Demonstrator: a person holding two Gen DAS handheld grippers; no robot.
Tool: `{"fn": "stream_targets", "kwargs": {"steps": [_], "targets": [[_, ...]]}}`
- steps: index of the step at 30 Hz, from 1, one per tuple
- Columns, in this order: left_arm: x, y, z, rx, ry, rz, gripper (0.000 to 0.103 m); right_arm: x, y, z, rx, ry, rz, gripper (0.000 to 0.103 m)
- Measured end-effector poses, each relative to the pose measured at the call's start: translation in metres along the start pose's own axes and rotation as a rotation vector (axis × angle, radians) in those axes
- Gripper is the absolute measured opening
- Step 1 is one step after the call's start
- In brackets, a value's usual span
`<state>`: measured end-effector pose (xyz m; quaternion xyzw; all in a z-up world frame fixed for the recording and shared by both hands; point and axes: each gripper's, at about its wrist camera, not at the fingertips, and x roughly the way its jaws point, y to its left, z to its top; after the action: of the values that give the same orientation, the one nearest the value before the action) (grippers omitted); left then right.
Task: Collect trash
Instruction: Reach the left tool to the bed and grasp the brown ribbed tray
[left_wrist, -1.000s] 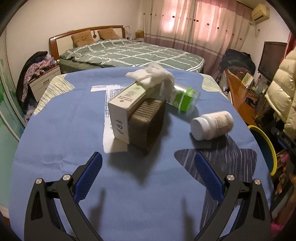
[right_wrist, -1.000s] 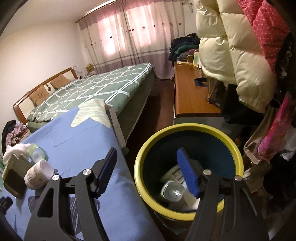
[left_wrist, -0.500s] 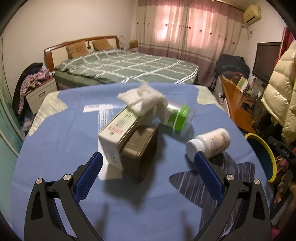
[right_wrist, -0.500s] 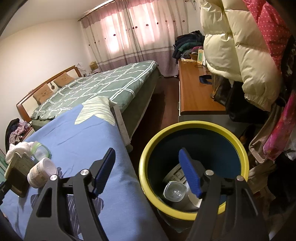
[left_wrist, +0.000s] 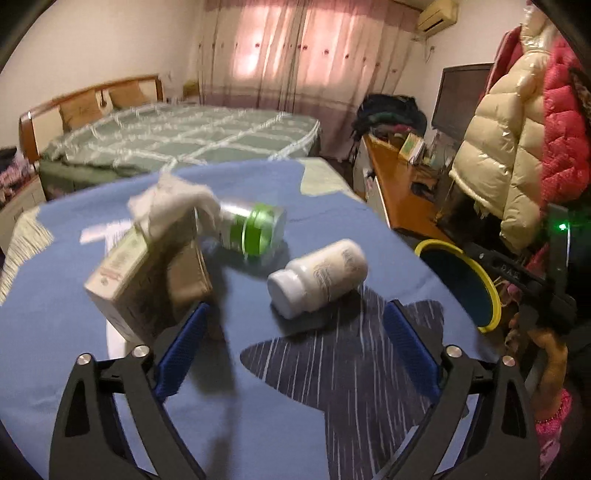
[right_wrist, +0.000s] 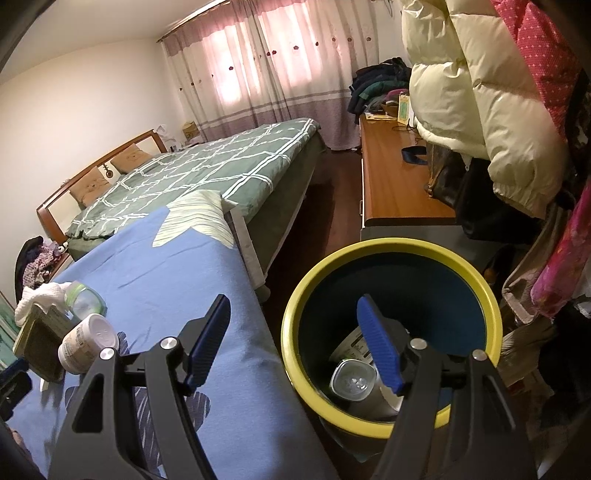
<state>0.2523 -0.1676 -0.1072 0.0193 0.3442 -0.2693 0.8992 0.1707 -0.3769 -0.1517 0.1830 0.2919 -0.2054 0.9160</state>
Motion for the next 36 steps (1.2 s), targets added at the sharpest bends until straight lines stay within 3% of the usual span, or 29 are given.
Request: {"fn": "stream_targets", "kwargs": {"steps": [3,8,11,17,25,33,36], "targets": [[-0.006,0.008,0.007,-0.033,-0.03,0.065,0.093,0.0,0.0,0.0,0.0,0.001,0.003,0.068],[0.009,0.031,0.006,-0.123,0.064,0.14,0.087,-0.002,0.0,-0.001,0.001,0.0,0.011,0.068],[0.01,0.04,-0.001,-0.168,0.079,0.132,0.084,-0.002,0.001,-0.001,-0.001,-0.001,0.012,0.068],[0.012,0.045,-0.002,-0.16,0.085,0.167,0.084,-0.001,0.002,0.0,-0.007,0.005,0.02,0.068],[0.042,0.05,0.001,-0.171,0.152,0.146,0.063,0.0,0.003,0.0,-0.006,0.006,0.02,0.068],[0.061,0.054,0.01,-0.135,0.157,0.167,0.054,0.001,0.008,-0.001,-0.008,0.012,0.031,0.068],[0.067,0.055,0.013,-0.119,0.166,0.141,0.042,0.001,0.007,-0.001,-0.009,0.015,0.037,0.068]]}}
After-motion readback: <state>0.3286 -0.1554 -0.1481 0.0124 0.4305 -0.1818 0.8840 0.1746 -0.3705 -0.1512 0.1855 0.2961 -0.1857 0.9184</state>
